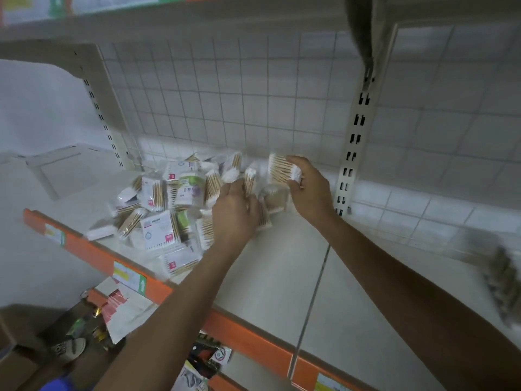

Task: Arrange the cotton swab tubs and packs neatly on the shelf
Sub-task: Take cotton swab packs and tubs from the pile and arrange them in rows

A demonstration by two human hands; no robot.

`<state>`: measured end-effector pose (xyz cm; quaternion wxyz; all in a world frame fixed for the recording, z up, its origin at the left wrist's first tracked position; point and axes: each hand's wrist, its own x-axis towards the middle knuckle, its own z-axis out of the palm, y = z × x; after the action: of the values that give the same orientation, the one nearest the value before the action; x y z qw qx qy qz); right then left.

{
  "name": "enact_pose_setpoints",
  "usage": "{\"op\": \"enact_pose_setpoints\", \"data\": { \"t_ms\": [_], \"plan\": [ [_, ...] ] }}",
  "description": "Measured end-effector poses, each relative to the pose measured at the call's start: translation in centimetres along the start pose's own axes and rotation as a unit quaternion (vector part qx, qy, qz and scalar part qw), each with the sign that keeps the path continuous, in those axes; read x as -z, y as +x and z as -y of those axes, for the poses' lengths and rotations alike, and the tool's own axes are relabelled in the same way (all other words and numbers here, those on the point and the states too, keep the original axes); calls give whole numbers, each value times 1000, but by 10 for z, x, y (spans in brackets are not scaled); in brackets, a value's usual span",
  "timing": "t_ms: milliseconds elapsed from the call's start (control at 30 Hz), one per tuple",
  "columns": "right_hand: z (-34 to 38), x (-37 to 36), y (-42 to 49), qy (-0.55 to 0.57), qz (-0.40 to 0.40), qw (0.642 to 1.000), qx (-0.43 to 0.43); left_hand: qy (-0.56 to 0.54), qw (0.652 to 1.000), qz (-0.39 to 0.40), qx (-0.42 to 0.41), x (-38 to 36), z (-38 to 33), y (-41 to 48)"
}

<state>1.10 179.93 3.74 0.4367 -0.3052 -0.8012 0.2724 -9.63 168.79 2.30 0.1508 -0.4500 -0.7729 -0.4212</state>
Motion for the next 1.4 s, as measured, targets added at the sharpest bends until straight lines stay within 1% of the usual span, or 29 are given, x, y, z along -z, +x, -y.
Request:
{"op": "enact_pose_setpoints", "data": {
  "t_ms": [67,167,300,367,433,567,700,767,833,900,1033,1067,1133,1200,1267,1333,1400],
  "plan": [
    [0,23,-17,-5,-2,1000,2,-20,1000,7,-17,-8,-11,-8],
    [-1,59,-44,-5,6,1000,-24,-46,998,24,-38,-18,-30,-23],
    [-14,101,-78,-15,-23,998,-54,-110,990,54,-74,-31,-59,-47],
    [-22,121,-93,-17,-37,996,-86,-139,984,78,-78,-40,-74,-59],
    [-27,140,-109,-27,-51,992,-111,-161,978,113,-62,-48,-88,-70],
    [-40,172,-137,-57,-64,988,-129,-181,966,182,-9,-63,-112,-91],
    [-52,204,-160,-85,-47,985,-139,-218,934,275,66,-79,-135,-112],
    [-56,220,-168,-89,-41,982,-161,-219,925,301,78,-86,-144,-124],
    [-60,234,-173,-80,-33,978,-188,-202,927,306,76,-91,-152,-135],
    [-62,246,-176,-74,-22,976,-202,-154,941,298,54,-94,-159,-142],
    [-66,264,-182,-41,-30,975,-216,-39,963,263,-34,-94,-172,-153],
    [-67,267,-183,-31,-35,975,-217,-34,968,242,-61,-94,-176,-155],
    [-69,273,-186,1,-44,975,-219,-86,969,214,-87,-91,-187,-159],
    [-69,276,-190,50,-55,972,-223,-183,953,235,-63,-86,-201,-163],
    [-67,279,-194,93,-70,968,-221,-273,921,277,0,-83,-215,-168],
    [-67,279,-197,144,-88,959,-225,-374,872,298,107,-85,-226,-169],
    [-67,277,-199,198,-110,945,-235,-466,809,301,196,-82,-239,-172]
  ]
}}
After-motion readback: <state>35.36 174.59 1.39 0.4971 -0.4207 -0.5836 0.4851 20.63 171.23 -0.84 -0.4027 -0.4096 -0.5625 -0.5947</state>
